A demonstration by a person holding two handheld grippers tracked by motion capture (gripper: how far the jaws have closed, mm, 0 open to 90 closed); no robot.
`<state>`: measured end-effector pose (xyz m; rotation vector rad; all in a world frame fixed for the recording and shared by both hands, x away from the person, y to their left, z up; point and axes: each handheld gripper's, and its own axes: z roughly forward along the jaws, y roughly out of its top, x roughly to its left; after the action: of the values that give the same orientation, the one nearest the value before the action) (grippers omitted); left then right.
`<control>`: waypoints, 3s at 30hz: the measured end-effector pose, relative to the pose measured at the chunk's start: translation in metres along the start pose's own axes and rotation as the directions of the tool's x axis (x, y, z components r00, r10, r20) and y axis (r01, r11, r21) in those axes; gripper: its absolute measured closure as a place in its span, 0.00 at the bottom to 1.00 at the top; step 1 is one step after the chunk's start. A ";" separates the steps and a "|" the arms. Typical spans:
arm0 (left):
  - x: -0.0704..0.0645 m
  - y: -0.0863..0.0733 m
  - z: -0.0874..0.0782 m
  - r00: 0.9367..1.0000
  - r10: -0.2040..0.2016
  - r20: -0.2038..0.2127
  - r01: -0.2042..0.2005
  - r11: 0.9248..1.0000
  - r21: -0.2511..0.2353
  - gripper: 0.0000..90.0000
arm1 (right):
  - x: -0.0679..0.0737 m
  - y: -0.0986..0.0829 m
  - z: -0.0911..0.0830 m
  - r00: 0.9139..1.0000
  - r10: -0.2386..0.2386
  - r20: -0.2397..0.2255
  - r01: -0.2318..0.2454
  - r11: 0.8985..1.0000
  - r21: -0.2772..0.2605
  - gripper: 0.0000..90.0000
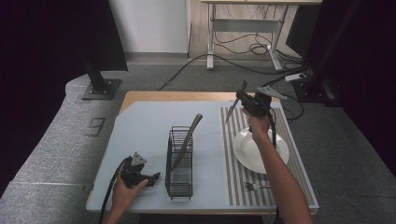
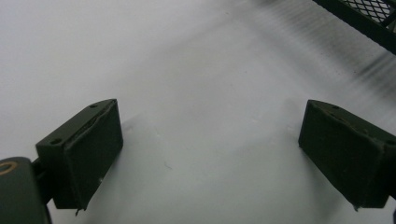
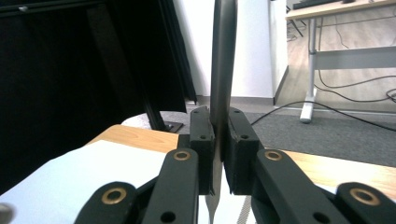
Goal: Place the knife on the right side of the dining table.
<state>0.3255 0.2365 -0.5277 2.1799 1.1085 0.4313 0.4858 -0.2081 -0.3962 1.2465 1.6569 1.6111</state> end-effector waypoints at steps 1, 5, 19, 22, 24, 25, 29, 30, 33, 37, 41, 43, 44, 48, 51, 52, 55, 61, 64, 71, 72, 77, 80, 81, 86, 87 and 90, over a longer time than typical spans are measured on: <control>0.000 0.000 0.000 1.000 0.000 0.000 0.000 1.000 0.000 0.06 | -0.002 -0.001 0.002 1.000 0.002 0.004 -0.002 1.000 -0.001 0.93; 0.000 0.000 0.000 1.000 0.000 0.000 0.000 1.000 0.000 0.06 | -0.010 -0.005 0.007 1.000 0.014 0.022 -0.014 1.000 0.000 0.93; 0.000 0.000 0.000 1.000 0.000 0.000 0.000 1.000 0.000 0.06 | -0.028 -0.006 0.023 0.996 0.038 0.075 -0.037 0.999 -0.016 0.93; 0.000 0.000 0.000 1.000 0.000 0.000 0.000 1.000 0.000 0.06 | -0.034 -0.008 0.026 0.995 0.050 0.087 -0.049 0.999 -0.015 0.93; 0.000 0.000 0.000 1.000 0.000 0.000 0.000 1.000 0.000 0.06 | -0.037 -0.009 0.028 0.993 0.058 0.100 -0.057 0.998 -0.012 0.93; 0.000 0.000 0.000 1.000 0.000 0.000 0.000 1.000 0.000 0.06 | -0.038 -0.010 0.029 0.993 0.060 0.103 -0.060 0.998 -0.010 0.93; 0.000 0.000 0.000 1.000 0.000 0.000 0.000 1.000 0.000 0.06 | -0.041 -0.016 0.032 0.992 0.072 0.107 -0.071 0.997 -0.013 0.93; 0.000 0.000 0.000 1.000 0.000 0.000 0.000 1.000 0.000 0.06 | -0.041 -0.018 0.032 0.991 0.077 0.108 -0.076 0.997 -0.016 0.93; 0.000 0.000 0.000 1.000 0.000 0.000 0.000 1.000 0.000 0.06 | -0.043 -0.022 0.033 0.989 0.105 0.106 -0.104 0.994 -0.018 0.93; 0.000 0.000 0.000 1.000 0.000 0.000 0.000 1.000 0.001 0.06 | -0.044 -0.026 0.034 0.988 0.108 0.113 -0.105 0.994 -0.033 0.93; 0.000 0.000 0.000 1.000 0.000 0.000 0.000 1.000 0.001 0.06 | -0.046 -0.031 0.032 0.986 0.105 0.126 -0.100 0.994 -0.047 0.93; 0.000 0.000 0.000 1.000 0.000 0.000 0.000 1.000 0.001 0.06 | -0.047 -0.033 0.031 0.986 0.108 0.124 -0.102 0.993 -0.053 0.93; 0.000 0.000 0.000 1.000 0.001 0.000 -0.001 1.000 0.001 0.06 | -0.048 -0.033 0.030 0.987 0.108 0.123 -0.102 0.993 -0.052 0.92; 0.000 0.000 0.000 1.000 0.001 0.000 -0.001 1.000 0.001 0.06 | -0.049 -0.033 0.027 0.988 0.097 0.117 -0.094 0.995 -0.033 0.92; 0.000 0.000 0.000 1.000 0.000 0.000 0.000 1.000 0.000 0.06 | -0.049 -0.033 0.026 0.989 0.092 0.116 -0.090 0.996 -0.022 0.92; 0.000 0.000 0.000 1.000 0.000 0.000 0.000 1.000 0.001 0.06 | -0.050 -0.033 0.026 0.989 0.092 0.114 -0.091 0.996 -0.014 0.92; 0.000 0.000 0.000 1.000 0.000 0.000 0.000 1.000 0.000 0.06 | -0.051 -0.035 0.026 0.989 0.089 0.119 -0.090 0.996 0.003 0.91; 0.000 0.000 0.000 1.000 0.001 0.000 -0.001 1.000 0.001 0.06 | -0.057 -0.041 0.025 0.985 0.113 0.129 -0.114 0.993 0.005 0.91; 0.000 0.000 0.000 1.000 0.001 0.000 -0.001 1.000 0.001 0.06 | -0.059 -0.042 0.024 0.984 0.120 0.135 -0.122 0.993 0.003 0.90; 0.000 0.000 0.000 1.000 0.001 0.000 -0.001 1.000 0.000 0.06 | -0.064 -0.046 0.021 0.981 0.121 0.154 -0.123 0.992 0.000 0.89; 0.000 0.000 0.000 1.000 0.000 0.000 0.000 1.000 0.001 0.06 | -0.066 -0.046 0.021 0.979 0.121 0.161 -0.123 0.992 0.003 0.89; 0.000 0.000 0.000 1.000 0.000 0.000 0.000 1.000 0.000 0.06 | -0.077 -0.050 0.019 0.970 0.149 0.191 -0.153 0.988 0.007 0.87; 0.000 0.000 0.000 1.000 0.000 0.000 0.000 1.000 0.001 0.06 | -0.083 -0.052 0.018 0.964 0.174 0.202 -0.179 0.984 0.007 0.86; 0.000 0.000 0.000 1.000 0.000 0.000 0.000 1.000 0.000 0.06 | -0.084 -0.053 0.018 0.962 0.180 0.205 -0.185 0.983 0.007 0.86; 0.000 0.000 0.000 1.000 0.000 0.000 0.000 1.000 0.001 0.06 | -0.088 -0.056 0.015 0.957 0.196 0.213 -0.201 0.980 0.001 0.85; 0.000 0.000 0.000 1.000 0.000 0.000 0.000 1.000 0.001 0.06 | -0.089 -0.057 0.014 0.956 0.200 0.216 -0.204 0.979 -0.002 0.85; 0.000 0.000 0.000 1.000 0.000 0.000 0.000 1.000 0.001 0.06 | -0.091 -0.060 0.012 0.951 0.213 0.223 -0.218 0.976 0.000 0.84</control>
<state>0.3254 0.2364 -0.5276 2.1809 1.1084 0.4312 0.5216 -0.2736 -0.4770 1.6049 1.4476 1.5118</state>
